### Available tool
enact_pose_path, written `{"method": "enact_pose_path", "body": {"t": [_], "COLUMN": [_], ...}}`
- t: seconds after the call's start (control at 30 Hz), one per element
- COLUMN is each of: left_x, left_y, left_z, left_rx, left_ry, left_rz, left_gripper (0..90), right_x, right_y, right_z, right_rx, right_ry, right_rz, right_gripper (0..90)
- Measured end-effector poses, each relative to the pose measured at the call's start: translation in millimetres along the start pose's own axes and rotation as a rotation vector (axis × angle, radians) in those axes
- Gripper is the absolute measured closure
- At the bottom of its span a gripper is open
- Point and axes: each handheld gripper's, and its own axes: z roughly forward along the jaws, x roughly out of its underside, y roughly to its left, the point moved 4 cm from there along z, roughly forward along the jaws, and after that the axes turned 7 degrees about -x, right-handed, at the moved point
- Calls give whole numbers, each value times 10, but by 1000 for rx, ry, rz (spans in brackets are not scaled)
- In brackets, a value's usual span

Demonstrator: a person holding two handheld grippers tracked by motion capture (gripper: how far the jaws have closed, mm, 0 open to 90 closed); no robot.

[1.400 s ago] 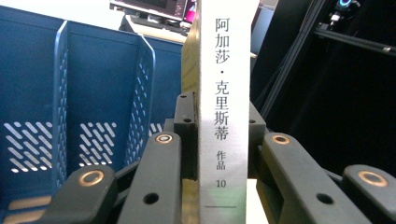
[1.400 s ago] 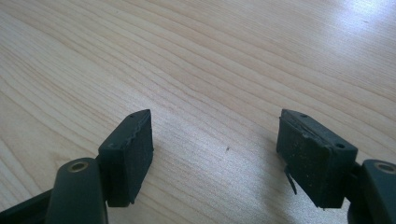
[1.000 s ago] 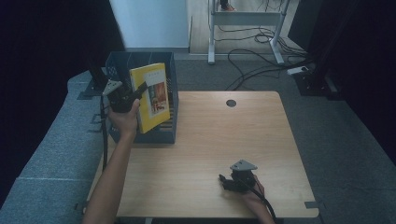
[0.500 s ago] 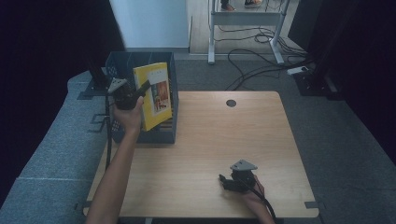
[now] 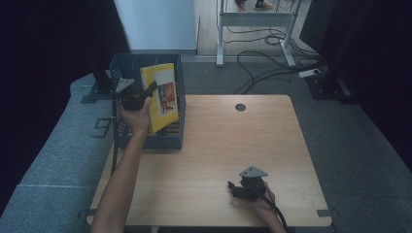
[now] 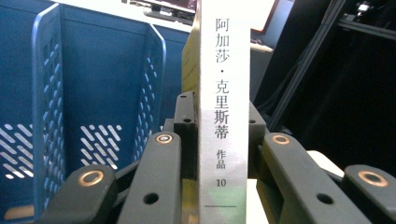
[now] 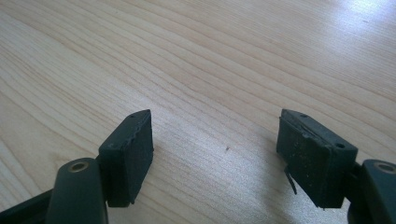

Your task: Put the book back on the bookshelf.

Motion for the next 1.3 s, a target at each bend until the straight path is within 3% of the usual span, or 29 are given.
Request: {"method": "enact_pose_path", "body": {"t": [0.13, 0.33, 0.47, 0.7, 0.87, 1.1, 1.3], "left_x": [45, 129, 150, 213, 260, 420, 453], "left_y": [10, -44, -67, -52, -68, -87, -102], "left_z": [65, 158, 204, 293, 341, 398, 427], "left_rx": [-5, -4, -2, -31, -51, -53, -61], "left_ry": [8, 21, 19, 18, 22, 28, 29], "left_rz": [-8, 20, 15, 13, 37, 41, 53], "left_gripper": [752, 753, 753, 753, 752, 753, 753], "right_x": [0, 0, 0, 0, 0, 1, 2], "right_y": [0, -1, -2, -1, -1, 0, -1], "right_z": [0, -1, -1, -1, -1, 0, -1], "right_rx": [0, -1, -1, -1, 0, 2, 2], "right_ry": [0, 0, 0, 0, 0, 1, 0], "right_rz": [0, 1, 1, 1, 0, -1, 0], "right_gripper": [266, 266, 266, 266, 266, 266, 265]}}
